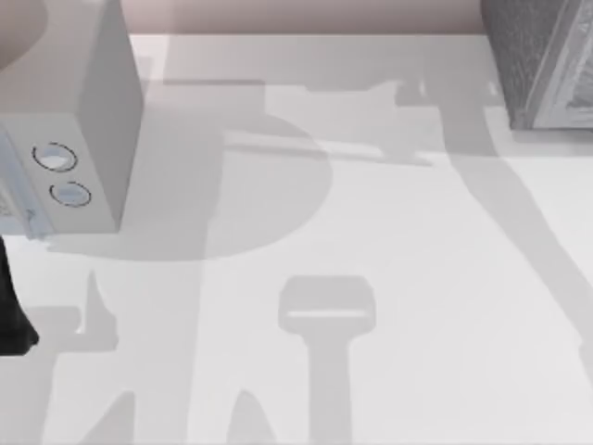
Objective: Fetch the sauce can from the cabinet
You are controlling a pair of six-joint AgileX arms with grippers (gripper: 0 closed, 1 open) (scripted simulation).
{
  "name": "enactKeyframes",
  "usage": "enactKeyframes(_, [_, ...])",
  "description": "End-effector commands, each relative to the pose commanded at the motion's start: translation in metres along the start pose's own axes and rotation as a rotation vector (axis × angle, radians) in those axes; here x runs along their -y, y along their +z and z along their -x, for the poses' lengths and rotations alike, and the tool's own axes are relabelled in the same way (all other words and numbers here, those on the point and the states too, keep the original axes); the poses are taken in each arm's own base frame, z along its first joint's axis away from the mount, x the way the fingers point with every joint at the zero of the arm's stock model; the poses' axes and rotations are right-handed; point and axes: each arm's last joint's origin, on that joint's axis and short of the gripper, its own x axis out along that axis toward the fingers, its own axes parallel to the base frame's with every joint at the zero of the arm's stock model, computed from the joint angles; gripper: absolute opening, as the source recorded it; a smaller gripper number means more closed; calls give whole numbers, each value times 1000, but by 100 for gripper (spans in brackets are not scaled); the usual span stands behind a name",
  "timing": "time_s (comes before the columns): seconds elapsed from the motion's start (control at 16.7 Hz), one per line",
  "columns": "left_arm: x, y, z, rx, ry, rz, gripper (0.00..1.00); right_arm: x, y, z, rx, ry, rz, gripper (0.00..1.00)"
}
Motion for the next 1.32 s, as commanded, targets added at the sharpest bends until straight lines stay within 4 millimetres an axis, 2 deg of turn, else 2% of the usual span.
enactKeyframes(0.24, [0,0,0,0,0,0,100,0,-1,-36,-1,0,0,100])
enactKeyframes(0.54, [0,0,0,0,0,0,100,1,-1,-40,0,0,0,100])
enactKeyframes(1.32, [0,0,0,0,0,0,100,1,-1,-40,0,0,0,2])
